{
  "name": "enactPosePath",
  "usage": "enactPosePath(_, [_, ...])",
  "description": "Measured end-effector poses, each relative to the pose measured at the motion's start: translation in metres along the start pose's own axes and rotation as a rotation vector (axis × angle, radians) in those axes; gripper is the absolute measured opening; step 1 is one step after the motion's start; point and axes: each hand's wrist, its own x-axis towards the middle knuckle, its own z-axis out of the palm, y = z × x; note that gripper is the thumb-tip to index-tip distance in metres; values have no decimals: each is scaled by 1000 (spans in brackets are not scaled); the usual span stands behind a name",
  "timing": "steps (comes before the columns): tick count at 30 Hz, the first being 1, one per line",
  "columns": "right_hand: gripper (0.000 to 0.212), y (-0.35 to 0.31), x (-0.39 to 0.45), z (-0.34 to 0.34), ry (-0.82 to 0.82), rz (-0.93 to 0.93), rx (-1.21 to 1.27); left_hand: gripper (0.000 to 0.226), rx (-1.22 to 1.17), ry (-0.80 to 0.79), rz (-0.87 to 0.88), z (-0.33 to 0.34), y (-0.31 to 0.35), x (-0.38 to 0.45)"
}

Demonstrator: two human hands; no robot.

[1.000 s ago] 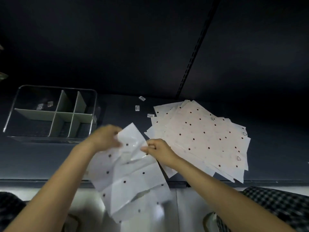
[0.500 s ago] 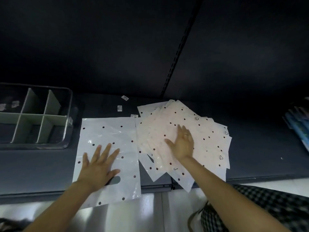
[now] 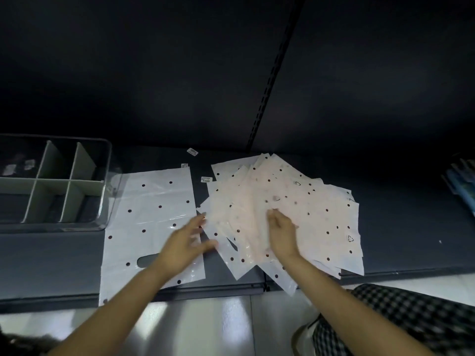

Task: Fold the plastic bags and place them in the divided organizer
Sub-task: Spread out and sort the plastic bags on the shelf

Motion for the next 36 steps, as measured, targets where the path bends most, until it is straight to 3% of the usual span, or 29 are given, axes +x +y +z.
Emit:
enactPosePath(2, [28, -21, -12, 23, -196, 75, 144, 82, -312, -169, -100, 21, 19, -3])
enactPosePath(5, [36, -28, -25, 34, -589, -97, 24, 60, -810, -214, -304, 20, 29, 0])
enactPosePath(6, [38, -26, -30, 35, -717, -121, -9, 53, -810, -155, -318, 15, 29, 2])
enactPosePath(8, [40, -21, -35, 36, -855, -116, -46, 38, -488, 68, -317, 7, 23, 6])
enactPosePath(10, [36, -12, -27, 37, -753, -273, -185, 51, -121, 248, -339, -2, 11, 11])
enactPosePath(13, [35, 5, -1, 36, -462, -539, -560, 55, 148, 297, -371, -26, -4, 11])
enactPosePath(17, [54, 24, 19, 45, -523, -556, -916, 42, 469, 181, -379, -49, -27, 8])
enactPosePath(22, [55, 42, 33, 45, -489, -581, -1051, 62, 509, 83, -332, -55, -43, 8])
enactPosePath(27, [55, 60, 59, 7, -434, -547, -1084, 66, 479, 91, -337, -67, -45, 8])
enactPosePath(33, [53, 74, 83, -44, -401, -331, -1115, 43, 581, 24, -233, -74, -28, 12])
enactPosePath(36, [46, 54, 78, -41, -308, -250, -888, 28, 562, -19, -134, -68, -3, 23])
